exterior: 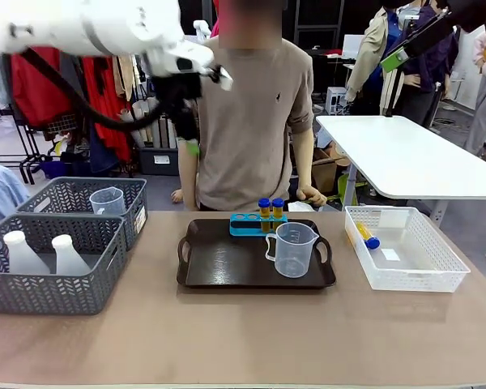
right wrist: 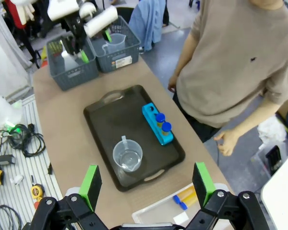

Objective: Prepare the laboratory tools.
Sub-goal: Pick up one Small flask and place it on the Handle tray.

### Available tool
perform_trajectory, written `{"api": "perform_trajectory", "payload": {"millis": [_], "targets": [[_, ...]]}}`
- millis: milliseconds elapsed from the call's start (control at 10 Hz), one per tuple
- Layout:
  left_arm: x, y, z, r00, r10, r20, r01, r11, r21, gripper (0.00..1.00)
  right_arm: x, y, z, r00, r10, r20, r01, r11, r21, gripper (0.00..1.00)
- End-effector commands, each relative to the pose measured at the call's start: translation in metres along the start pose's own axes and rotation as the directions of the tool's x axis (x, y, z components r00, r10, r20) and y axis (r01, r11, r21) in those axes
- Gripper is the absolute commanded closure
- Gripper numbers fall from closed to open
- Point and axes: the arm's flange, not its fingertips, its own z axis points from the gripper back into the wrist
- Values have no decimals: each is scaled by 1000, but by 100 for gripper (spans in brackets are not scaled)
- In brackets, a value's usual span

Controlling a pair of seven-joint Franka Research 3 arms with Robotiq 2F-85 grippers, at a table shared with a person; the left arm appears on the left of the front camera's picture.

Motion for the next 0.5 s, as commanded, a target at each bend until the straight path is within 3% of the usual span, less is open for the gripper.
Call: {"api": "perform_trajectory", "payload": {"millis": [0, 200, 400], "targets": [[-30, -3, 27, 976, 198, -87, -189, 977, 103, 0, 0, 2, 1, 1000, 4, 1, -4, 1000, -1, 0], [-78, 15, 67, 901, 417, -123, -389, 899, 201, 0, 0, 2, 1, 1000, 4, 1, -4, 1000, -1, 0], [-144, 40, 79, 804, 588, -88, -561, 799, 214, 0, 0, 2, 1, 1000, 4, 1, -4, 1000, -1, 0]]}}
